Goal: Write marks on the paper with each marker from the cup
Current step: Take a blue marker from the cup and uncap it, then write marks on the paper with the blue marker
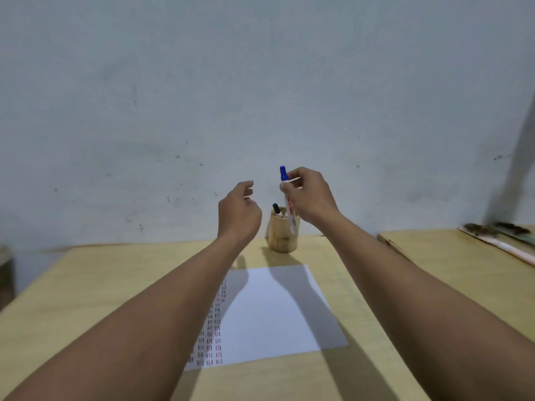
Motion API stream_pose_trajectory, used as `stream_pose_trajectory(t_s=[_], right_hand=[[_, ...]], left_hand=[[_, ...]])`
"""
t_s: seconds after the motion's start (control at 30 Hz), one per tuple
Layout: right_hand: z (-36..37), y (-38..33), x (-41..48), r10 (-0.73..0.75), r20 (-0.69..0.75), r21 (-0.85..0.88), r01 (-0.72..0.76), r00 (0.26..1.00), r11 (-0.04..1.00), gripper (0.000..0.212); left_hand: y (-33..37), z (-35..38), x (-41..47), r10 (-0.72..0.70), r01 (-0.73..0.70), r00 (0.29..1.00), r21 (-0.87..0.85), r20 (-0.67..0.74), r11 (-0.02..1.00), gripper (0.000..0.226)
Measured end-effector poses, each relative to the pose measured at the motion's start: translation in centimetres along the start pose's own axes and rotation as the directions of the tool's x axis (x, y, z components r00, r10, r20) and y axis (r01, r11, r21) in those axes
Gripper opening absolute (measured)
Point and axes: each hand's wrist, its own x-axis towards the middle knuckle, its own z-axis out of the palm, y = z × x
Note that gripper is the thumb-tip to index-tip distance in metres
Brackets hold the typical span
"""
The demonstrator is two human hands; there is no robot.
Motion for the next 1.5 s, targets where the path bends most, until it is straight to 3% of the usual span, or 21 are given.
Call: stream_pose_trajectory(t_s=[0.1,0.27,0.43,0.5,0.6,0.67,0.7,0.77,0.83,0.97,1.07,1.27,1.5], right_hand=[[0.5,-0.5,-2.1,-0.034,0.068,-0.082,0.039,0.997,0.996,0.023],[0.8,-1.6,-4.2,-0.069,0.166,-0.232,0.107,0.984,0.967,0.023],[0.5,-2.4,-5.2,-0.073,0.186,-0.172,0.105,0.98,0.979,0.024],[0.5,-2.7,-5.6,-0.087,0.155,-0.152,0.11,0.984,0.982,0.028],[0.9,-3.1,-6.6,-0.141,-0.02,-0.274,0.13,0.99,0.953,0.021],[1.6,-3.5,-7.8,-0.028,-0.121,-0.182,0.006,0.992,0.983,0.032],[1.9,-3.7,-8.2,0.113,-0.111,-0.03,-0.117,0.987,0.993,0.04],[2.7,-4.2,-8.9,0.407,0.076,0.345,-0.407,0.91,0.846,0.045],[3.5,-4.3,-9.1,0.499,0.28,0.562,-0.562,0.82,0.608,0.04],[5.0,-5.0,-9.0,0.486,0.429,0.778,-0.585,0.762,0.229,0.025],[5.7,-5.8,-9.3,0.483,0.427,0.844,-0.529,0.764,0.09,0.021],[7.5,-5.9,-10.0,0.484,0.34,0.879,-0.455,0.806,0.142,0.019],[9.7,-4.0,-10.8,0.515,0.347,0.793,-0.538,0.784,0.285,0.018]], left_hand=[[1.2,-2.0,-0.5,0.019,-0.016,1.0,-0.092,0.025,0.996,0.033],[2.2,-4.7,-1.5,-0.014,0.056,0.98,-0.202,0.201,0.978,0.026],[2.4,-5.9,-2.1,0.0,0.049,0.976,-0.218,0.22,0.975,0.014],[2.6,-6.1,-2.4,0.002,0.038,0.985,-0.223,0.174,0.974,0.012],[2.7,-6.2,-2.7,-0.043,0.065,0.996,-0.285,0.084,0.956,0.011],[2.6,-6.3,-2.8,-0.093,0.098,0.995,-0.351,0.033,0.931,0.01],[2.4,-6.3,-2.8,-0.112,0.113,0.993,-0.375,0.024,0.92,0.01],[2.1,-6.4,-3.0,-0.13,0.134,0.991,-0.386,0.036,0.913,0.01],[1.9,-6.7,-3.5,-0.13,0.146,0.989,-0.382,0.066,0.913,0.009],[1.4,-7.7,-3.9,-0.099,0.136,0.988,-0.358,0.119,0.924,0.011],[0.8,-8.3,-4.0,-0.07,0.108,0.989,-0.3,0.133,0.948,0.01],[-0.5,-9.9,-4.4,-0.063,0.06,0.998,-0.184,-0.006,0.981,0.016],[-4.9,-12.6,-4.7,-0.078,0.075,0.997,0.103,0.024,0.992,0.009]])
